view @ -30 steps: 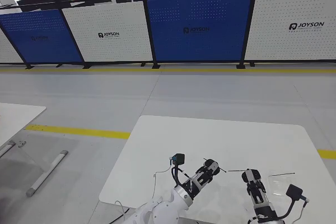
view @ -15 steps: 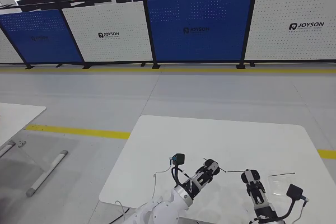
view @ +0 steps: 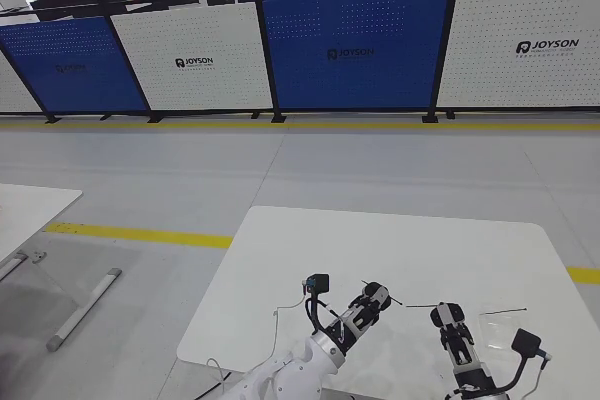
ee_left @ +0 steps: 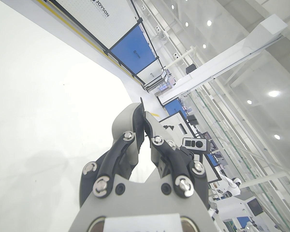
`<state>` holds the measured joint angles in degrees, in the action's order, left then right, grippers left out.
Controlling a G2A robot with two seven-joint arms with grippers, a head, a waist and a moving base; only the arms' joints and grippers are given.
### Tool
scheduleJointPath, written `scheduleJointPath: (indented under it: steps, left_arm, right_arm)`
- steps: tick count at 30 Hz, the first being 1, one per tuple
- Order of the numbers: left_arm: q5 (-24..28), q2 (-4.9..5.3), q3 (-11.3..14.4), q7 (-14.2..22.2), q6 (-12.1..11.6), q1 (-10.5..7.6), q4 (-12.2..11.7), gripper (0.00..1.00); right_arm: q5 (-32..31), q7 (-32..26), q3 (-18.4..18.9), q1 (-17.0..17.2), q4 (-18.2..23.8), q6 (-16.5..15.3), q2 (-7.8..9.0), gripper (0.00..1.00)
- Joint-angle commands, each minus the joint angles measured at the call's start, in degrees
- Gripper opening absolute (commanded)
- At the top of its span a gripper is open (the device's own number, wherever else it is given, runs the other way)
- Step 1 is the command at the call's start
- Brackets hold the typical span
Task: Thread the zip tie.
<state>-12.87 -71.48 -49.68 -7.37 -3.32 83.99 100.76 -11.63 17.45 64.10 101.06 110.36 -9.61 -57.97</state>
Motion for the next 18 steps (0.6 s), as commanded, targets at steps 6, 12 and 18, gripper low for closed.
scheduleJointPath:
  steps: [6,12,18]
  left_arm:
    - [0.0,0.00,0.0,0.0,0.0,0.00,0.0,0.00]
    - [0.0,0.00,0.0,0.0,0.0,0.00,0.0,0.00]
    - [0.0,0.00,0.0,0.0,0.0,0.00,0.0,0.00]
  right_arm:
    - [0.5,-0.9,0.1,-0.4,-0.4,0.0,-0.62,0.00]
    - [0.1,-1.5,0.8,0.1,-0.3,-0.6,-1.05,0.00]
    - [-0.8,-2.2,1.0,0.2,-0.2,-0.2,-1.51,0.00]
